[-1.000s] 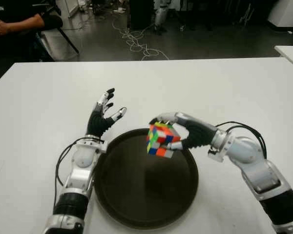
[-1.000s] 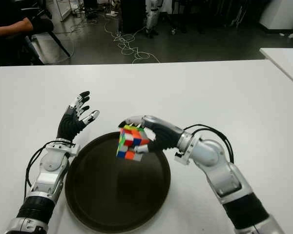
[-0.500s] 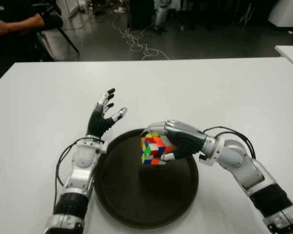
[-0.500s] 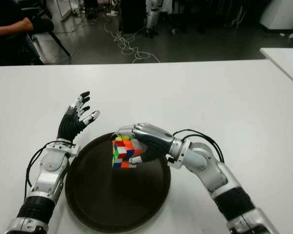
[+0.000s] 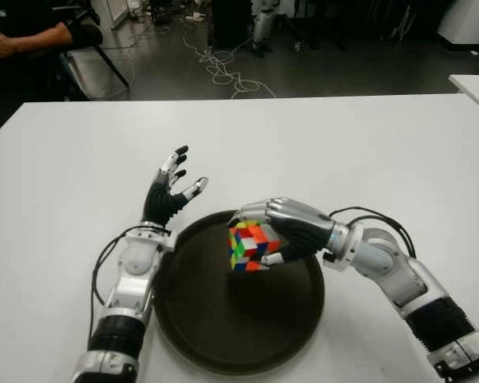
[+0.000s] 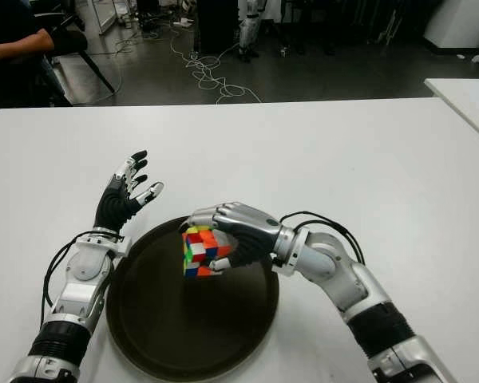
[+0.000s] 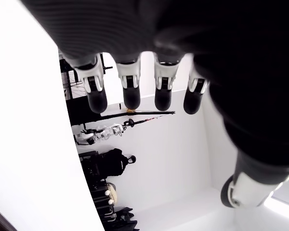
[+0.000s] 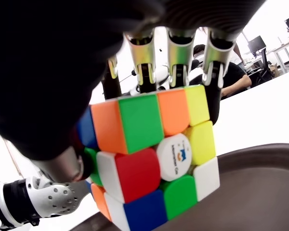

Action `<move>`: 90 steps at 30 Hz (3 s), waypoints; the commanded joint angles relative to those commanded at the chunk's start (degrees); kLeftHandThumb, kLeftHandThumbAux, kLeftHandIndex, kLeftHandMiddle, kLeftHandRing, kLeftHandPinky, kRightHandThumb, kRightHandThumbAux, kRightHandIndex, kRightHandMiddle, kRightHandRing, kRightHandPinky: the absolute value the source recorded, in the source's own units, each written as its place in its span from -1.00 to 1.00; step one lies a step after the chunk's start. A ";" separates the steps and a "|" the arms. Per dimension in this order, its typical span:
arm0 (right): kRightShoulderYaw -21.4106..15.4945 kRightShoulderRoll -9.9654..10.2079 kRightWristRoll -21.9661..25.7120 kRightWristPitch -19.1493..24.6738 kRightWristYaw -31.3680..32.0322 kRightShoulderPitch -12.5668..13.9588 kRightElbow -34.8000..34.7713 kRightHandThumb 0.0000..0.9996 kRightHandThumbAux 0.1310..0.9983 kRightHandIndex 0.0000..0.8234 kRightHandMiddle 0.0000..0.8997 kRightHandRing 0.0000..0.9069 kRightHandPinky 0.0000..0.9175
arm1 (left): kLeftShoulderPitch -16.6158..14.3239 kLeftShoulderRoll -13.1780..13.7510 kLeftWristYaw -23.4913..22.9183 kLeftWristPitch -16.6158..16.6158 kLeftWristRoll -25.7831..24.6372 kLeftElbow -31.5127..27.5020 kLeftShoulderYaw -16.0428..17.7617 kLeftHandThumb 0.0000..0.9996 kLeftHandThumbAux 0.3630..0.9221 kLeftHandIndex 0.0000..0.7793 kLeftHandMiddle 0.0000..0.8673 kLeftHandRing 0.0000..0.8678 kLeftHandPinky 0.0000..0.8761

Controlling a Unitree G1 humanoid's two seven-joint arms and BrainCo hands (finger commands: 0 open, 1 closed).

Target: Pick up the Rubik's Cube and put it in the plate

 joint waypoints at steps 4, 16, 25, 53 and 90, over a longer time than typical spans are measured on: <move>0.51 -0.68 -2.57 -1.32 -0.35 -0.35 -0.62 0.64 0.31 -0.09 0.07 0.08 0.04 | 0.46 -0.04 -0.27 0.20 -0.26 -0.62 -0.01 -1.00 0.01 -0.88 -0.84 -0.98 -1.00; 1.07 -1.19 -10.43 -4.99 -4.56 -1.53 -0.95 0.64 0.31 -0.09 0.07 0.07 0.02 | 0.94 -0.10 -0.80 0.66 -0.38 -1.73 -0.37 -1.00 0.03 -0.89 -0.87 -1.00 -1.00; 1.29 -1.05 -14.56 -6.21 -8.36 -2.29 -0.69 0.65 0.30 -0.09 0.07 0.08 -0.01 | 0.70 -0.07 -1.68 -0.08 -0.84 -1.34 -0.31 -1.00 -0.06 -0.88 -0.86 -1.00 -1.00; 3.75 -0.17 -9.40 -9.06 -9.41 -4.05 5.46 -0.90 0.63 -0.99 -0.99 -0.98 -0.98 | -0.36 -0.41 -2.92 -1.05 -2.90 0.49 0.55 -1.00 0.19 -0.90 -0.85 -0.97 -1.00; 5.20 0.19 6.10 -12.49 5.81 -7.17 10.26 -1.00 0.42 -1.00 -1.00 -1.00 -1.00 | -1.55 -0.50 -4.26 2.01 -5.05 0.67 1.47 -1.00 -0.20 -0.83 -0.78 -0.96 -1.00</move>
